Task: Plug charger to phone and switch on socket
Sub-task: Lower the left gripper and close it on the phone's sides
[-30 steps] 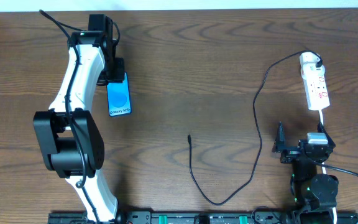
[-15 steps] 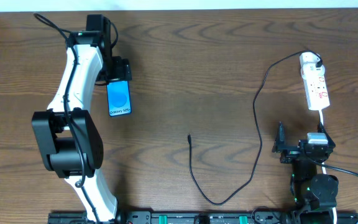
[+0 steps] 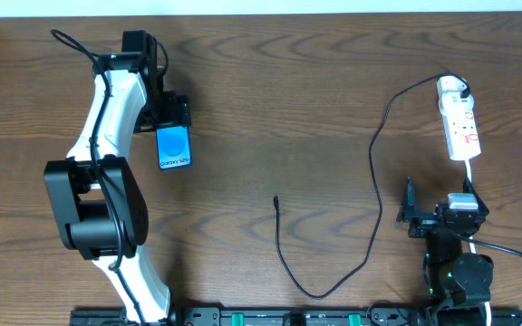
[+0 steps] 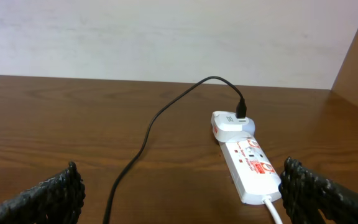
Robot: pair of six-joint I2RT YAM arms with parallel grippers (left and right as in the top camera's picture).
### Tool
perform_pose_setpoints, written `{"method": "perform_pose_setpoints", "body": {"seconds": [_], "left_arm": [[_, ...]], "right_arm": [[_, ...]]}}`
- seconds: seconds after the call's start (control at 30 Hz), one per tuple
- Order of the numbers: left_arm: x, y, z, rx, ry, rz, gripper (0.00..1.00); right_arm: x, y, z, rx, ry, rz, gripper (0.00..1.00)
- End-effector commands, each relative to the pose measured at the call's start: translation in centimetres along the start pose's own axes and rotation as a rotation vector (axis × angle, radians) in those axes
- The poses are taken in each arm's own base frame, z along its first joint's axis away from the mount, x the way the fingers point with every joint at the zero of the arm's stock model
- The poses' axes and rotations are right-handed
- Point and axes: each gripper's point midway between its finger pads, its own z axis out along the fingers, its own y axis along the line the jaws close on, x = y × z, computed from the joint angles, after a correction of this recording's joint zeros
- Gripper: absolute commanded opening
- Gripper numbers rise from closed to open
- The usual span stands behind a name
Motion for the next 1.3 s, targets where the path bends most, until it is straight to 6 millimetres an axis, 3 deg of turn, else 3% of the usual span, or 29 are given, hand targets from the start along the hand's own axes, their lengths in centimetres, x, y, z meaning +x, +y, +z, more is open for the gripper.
{"method": "perform_pose_setpoints", "body": {"seconds": [0.0,0.17,0.43,0.97,1.27], "left_arm": [[0.1,-0.1,0.9,0.007,0.007,0.025,0.97],[-0.3,-0.1,1.7,0.010,-0.018,0.013,0.97],[0.8,-0.1,3.9,0.010,-0.010,-0.013,0.97],[1.1,-0.2,4.2,0.008,0.001,-0.056,0.98],[1.8,-0.2,6.5,-0.003,0.082,-0.060,0.98]], "right_arm": [[0.0,-0.1,0.0,0.004,0.000,-0.011,0.99],[0.0,-0.1,0.0,0.004,0.000,-0.011,0.99],[0.0,-0.1,0.0,0.004,0.000,-0.011,0.99],[0.0,-0.1,0.0,0.004,0.000,-0.011,0.99],[0.0,-0.1,0.0,0.004,0.000,-0.011,0.99]]}}
